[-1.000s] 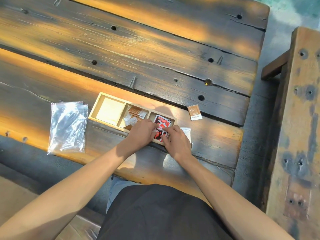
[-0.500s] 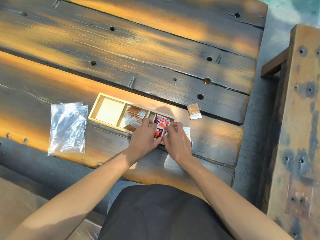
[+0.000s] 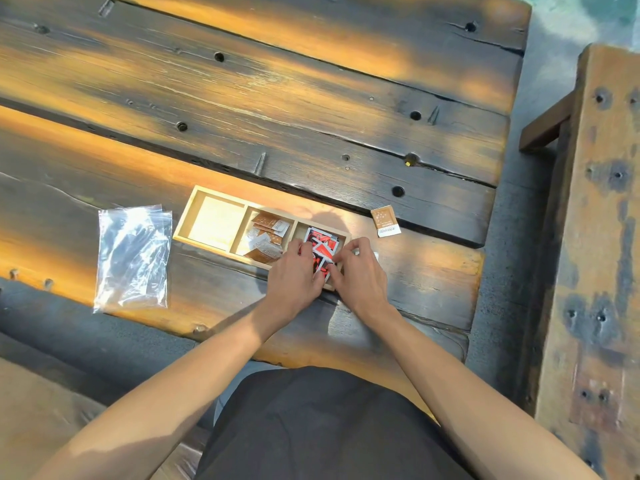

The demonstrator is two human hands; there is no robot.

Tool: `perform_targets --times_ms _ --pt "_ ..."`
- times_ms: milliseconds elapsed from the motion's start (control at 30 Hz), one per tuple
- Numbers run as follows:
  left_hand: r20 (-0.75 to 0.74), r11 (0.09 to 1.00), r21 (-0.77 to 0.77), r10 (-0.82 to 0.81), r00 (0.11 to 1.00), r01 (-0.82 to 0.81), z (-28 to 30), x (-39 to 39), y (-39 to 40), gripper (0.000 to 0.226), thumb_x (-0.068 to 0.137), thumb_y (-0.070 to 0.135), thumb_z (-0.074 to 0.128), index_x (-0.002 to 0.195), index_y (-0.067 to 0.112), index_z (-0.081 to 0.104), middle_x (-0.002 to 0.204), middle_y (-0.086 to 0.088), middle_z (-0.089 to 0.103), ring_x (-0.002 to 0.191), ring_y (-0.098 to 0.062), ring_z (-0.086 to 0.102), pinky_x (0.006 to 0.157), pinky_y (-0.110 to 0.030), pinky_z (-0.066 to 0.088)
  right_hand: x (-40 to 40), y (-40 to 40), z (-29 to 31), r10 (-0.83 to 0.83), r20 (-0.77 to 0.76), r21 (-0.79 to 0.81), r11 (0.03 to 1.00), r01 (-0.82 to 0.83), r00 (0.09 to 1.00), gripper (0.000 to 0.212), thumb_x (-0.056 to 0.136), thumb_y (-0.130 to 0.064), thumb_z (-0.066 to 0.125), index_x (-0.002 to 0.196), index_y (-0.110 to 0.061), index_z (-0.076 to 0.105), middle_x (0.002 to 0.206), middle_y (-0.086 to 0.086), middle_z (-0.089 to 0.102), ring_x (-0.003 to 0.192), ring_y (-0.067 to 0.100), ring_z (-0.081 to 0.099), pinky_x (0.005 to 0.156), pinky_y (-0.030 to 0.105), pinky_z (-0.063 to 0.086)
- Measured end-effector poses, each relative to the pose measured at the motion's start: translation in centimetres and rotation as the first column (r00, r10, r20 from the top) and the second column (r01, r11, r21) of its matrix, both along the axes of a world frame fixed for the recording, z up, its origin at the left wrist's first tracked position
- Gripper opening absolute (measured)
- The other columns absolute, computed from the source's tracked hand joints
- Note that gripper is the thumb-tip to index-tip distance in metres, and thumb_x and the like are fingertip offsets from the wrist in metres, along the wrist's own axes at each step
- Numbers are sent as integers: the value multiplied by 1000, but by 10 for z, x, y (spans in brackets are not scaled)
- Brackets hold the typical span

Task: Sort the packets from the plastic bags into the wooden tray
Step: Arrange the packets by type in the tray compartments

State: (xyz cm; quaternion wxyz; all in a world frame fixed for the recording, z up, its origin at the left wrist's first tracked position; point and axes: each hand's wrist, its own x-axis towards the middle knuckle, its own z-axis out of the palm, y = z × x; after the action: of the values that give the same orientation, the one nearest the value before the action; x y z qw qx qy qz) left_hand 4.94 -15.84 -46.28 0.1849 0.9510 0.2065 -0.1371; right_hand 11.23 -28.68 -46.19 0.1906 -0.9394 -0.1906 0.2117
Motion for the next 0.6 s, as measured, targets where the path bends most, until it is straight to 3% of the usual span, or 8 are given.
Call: perform_targets --times_ms 133,233,467,600 --pt "146 979 -166 -98 984 122 -7 2 5 55 81 -1 62 134 5 53 143 -14 49 127 -32 52 97 -40 50 0 0 0 -14 -35 -4 1000 14 999 22 96 -28 64 114 -17 70 125 -1 47 102 23 62 75 38 54" --pt "174 970 -184 -129 976 161 -14 3 17 60 78 -9 59 135 5 55 143 -19 46 130 -38 46 102 -43 48 -1 0 -1 -22 -42 -9 1000 22 999 22 96 -27 63 114 -16 70 126 -1 46 101 23 63 75 38 54" --pt "106 965 -85 -241 965 250 -10 -8 24 50 80 -8 61 129 -4 56 137 -22 47 128 -37 48 97 -45 53 1 -1 -4 -6 -36 -12 1000 6 999 25 96 -29 64 117 -16 70 126 0 45 100 23 63 75 38 55" --pt "150 971 37 -237 960 234 -1 -19 15 44 89 4 55 132 -4 55 139 -20 53 131 -34 47 110 -42 44 -1 -1 -7 -16 -40 2 1000 16 999 27 97 -31 63 117 -16 70 126 1 45 100 24 64 75 40 57"
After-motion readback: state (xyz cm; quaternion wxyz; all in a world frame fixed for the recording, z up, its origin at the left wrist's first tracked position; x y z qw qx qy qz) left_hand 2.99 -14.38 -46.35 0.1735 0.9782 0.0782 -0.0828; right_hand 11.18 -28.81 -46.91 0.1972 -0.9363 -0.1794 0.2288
